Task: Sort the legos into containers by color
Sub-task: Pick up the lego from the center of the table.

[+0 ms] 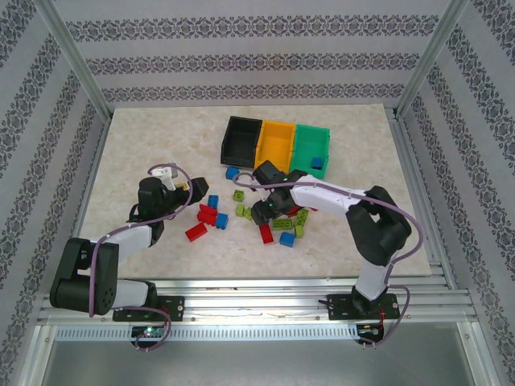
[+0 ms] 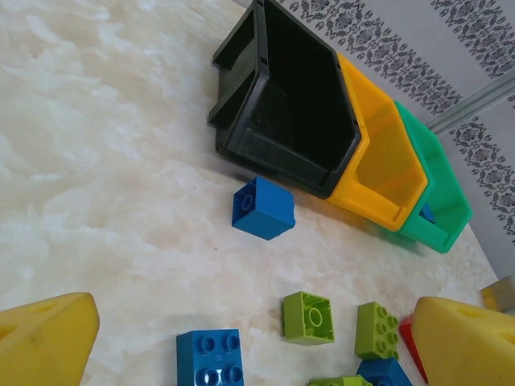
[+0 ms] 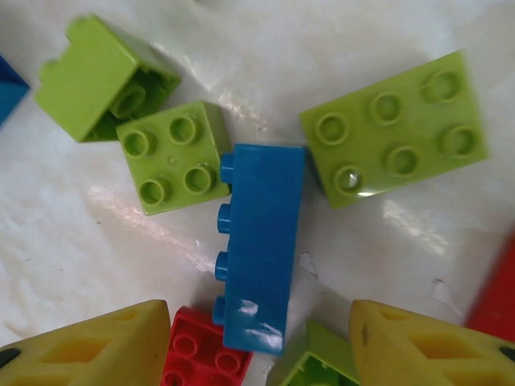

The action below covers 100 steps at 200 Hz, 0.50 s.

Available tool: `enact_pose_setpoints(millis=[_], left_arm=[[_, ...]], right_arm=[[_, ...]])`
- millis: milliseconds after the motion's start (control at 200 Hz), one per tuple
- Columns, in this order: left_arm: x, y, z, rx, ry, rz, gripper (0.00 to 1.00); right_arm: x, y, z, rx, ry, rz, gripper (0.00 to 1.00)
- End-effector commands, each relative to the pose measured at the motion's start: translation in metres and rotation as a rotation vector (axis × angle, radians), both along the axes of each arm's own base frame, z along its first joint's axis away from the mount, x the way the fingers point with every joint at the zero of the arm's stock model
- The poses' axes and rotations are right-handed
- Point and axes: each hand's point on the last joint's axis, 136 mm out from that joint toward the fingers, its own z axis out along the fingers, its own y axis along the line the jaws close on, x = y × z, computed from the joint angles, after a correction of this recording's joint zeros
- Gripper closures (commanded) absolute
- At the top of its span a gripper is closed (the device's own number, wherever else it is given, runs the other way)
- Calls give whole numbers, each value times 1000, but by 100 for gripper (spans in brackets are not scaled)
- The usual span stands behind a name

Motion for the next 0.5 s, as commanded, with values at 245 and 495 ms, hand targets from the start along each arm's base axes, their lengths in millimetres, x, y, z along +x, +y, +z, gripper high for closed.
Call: enact_pose_setpoints(millis=[245, 495], left_arm=[[-6, 1, 4, 25, -24, 7, 0], [-6, 1, 5, 20, -23, 8, 0]], right_arm=[[4, 8, -1, -48, -24, 29, 69], [17, 3, 46, 34, -103, 14, 74]])
